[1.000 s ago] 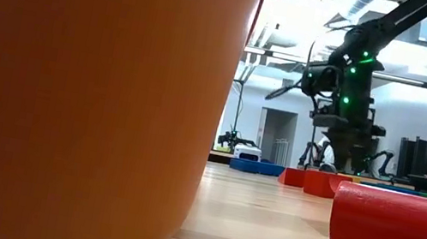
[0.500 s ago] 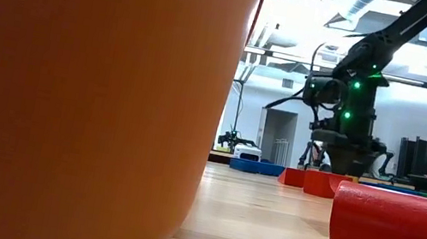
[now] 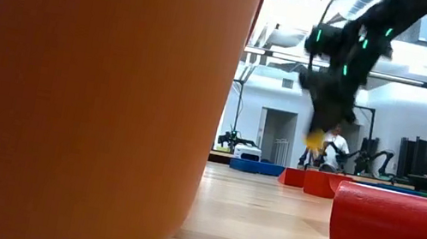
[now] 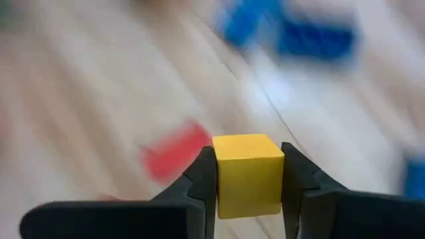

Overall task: Sort blocks
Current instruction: Put the yellow block into the bottom orange bin

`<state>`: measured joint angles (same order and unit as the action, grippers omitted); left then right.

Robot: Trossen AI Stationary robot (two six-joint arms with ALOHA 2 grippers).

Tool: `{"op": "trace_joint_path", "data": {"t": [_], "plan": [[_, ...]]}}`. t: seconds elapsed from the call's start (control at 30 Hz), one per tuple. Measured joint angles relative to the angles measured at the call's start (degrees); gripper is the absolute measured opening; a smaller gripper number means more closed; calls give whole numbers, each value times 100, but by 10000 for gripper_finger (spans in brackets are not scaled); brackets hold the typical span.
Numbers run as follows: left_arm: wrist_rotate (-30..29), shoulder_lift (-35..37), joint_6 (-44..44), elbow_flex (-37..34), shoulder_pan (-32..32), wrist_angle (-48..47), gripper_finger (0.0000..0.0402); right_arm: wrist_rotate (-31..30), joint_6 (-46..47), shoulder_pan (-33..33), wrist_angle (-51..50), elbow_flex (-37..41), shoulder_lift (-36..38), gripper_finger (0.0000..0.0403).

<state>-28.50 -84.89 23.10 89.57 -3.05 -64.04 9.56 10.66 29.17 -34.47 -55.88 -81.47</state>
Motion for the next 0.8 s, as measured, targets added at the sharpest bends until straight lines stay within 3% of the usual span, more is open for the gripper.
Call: {"op": "trace_joint_path", "data": {"t": [0.23, 0.53, 0.63, 0.8], "plan": [[840, -17, -482, -640, 1, 1778, 194, 785, 31, -1126, 2412, -85, 1439, 101], [1165, -10, -1745, -663, -41, 3917, 194, 754, 1050, -1834, 3757, -75, 1700, 101], [976, -11, -2519, -663, -110, 4178, 194, 702, 1501, -1884, 4102, -74, 1616, 101], [-186, -12, -3869, -663, -327, 4393, 194, 654, 2600, -1768, 4216, -68, 1476, 101]]}}
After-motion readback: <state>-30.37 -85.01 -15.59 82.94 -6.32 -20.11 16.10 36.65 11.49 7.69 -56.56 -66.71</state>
